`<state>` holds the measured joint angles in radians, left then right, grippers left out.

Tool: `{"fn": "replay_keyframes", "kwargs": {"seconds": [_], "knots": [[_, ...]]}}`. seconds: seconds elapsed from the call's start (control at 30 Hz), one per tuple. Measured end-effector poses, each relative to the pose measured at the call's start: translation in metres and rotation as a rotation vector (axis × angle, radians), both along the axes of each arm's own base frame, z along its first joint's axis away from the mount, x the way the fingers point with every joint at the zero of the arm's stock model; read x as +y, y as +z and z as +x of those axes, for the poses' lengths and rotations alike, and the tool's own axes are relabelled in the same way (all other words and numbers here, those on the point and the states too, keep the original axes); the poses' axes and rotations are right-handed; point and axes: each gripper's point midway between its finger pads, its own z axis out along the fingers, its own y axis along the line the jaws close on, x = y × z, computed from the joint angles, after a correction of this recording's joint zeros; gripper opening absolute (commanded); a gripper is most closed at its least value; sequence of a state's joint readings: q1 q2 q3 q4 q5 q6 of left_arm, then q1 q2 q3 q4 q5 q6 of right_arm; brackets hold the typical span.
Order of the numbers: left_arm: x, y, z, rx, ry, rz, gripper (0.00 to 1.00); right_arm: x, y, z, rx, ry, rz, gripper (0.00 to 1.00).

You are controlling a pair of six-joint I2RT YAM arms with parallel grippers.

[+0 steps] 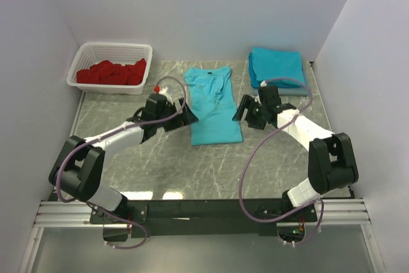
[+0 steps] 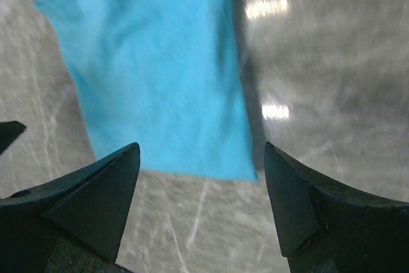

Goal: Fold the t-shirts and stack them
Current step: Fold the tshirt

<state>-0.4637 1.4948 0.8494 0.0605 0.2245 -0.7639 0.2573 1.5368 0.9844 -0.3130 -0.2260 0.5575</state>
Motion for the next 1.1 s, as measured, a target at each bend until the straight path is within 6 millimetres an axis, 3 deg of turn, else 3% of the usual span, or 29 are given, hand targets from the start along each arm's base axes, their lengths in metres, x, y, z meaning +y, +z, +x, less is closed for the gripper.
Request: {"fn": "replay_keyframes", "kwargs": {"seconds": [0.17, 0.27, 0.4, 0.5, 0.57, 0.63, 0.8, 0.9, 0.97, 1.1], "knots": [[-0.006, -0.049, -0.050, 0.138, -0.048, 0.022, 0.99, -0.009, -0.033, -0.037, 0.089, 0.001, -0.020, 0.81], [-0.012, -0.061, -0.063, 0.178, -0.061, 0.026, 0.99, -0.011, -0.044, -0.047, 0.125, 0.002, -0.027, 0.73], [-0.019, -0.070, -0.065, 0.186, -0.075, 0.030, 0.88, -0.011, -0.047, -0.046, 0.122, 0.001, -0.027, 0.61], [-0.022, -0.075, -0.061, 0.198, -0.063, 0.031, 0.74, -0.011, -0.047, -0.044, 0.120, -0.002, -0.024, 0.55], [-0.022, -0.078, -0.058, 0.204, -0.052, 0.036, 0.60, -0.010, -0.049, -0.043, 0.119, -0.002, -0.022, 0.52], [-0.020, -0.083, -0.055, 0.207, -0.038, 0.050, 0.50, -0.010, -0.052, -0.043, 0.126, -0.001, -0.022, 0.44], [-0.017, -0.091, -0.053, 0.218, -0.019, 0.076, 0.32, -0.007, -0.062, -0.046, 0.159, 0.004, -0.011, 0.39], [-0.016, -0.094, -0.052, 0.223, -0.012, 0.087, 0.15, -0.006, -0.069, -0.046, 0.174, 0.004, -0.008, 0.26], [-0.015, -0.097, -0.053, 0.229, -0.012, 0.091, 0.01, -0.005, -0.074, -0.047, 0.193, 0.002, -0.001, 0.22], [-0.017, -0.097, -0.054, 0.226, -0.019, 0.092, 0.01, -0.002, -0.074, -0.047, 0.194, 0.009, 0.012, 0.00]]}}
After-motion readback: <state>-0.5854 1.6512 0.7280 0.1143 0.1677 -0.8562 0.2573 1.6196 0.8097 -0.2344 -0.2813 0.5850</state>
